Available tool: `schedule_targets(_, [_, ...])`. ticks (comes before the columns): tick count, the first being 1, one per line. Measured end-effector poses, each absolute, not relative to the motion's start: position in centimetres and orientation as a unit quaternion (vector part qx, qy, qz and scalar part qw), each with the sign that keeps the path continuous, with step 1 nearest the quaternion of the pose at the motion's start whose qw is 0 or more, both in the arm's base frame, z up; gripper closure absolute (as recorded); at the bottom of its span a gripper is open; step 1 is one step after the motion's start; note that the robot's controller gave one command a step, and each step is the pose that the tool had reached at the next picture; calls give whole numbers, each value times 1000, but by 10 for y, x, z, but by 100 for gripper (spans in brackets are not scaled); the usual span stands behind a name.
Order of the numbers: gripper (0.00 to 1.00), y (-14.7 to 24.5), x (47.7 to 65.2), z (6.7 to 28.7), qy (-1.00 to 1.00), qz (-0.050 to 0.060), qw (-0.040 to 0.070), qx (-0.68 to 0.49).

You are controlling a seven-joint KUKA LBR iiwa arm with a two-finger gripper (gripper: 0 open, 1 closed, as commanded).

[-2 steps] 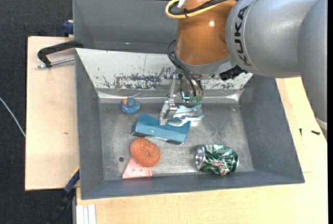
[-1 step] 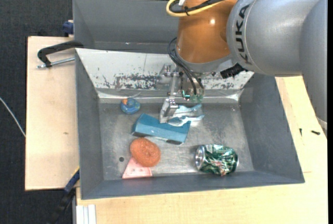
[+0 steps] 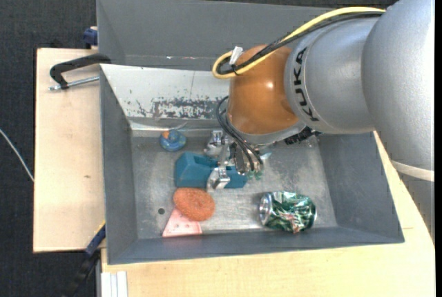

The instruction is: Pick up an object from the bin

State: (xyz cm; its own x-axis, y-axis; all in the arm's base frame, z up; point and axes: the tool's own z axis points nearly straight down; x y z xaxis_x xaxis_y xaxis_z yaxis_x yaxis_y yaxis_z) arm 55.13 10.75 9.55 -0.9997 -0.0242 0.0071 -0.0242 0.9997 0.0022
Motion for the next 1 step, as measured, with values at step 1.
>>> schedule_targets(1, [100,107,551,96,-1000,-1,3,12])
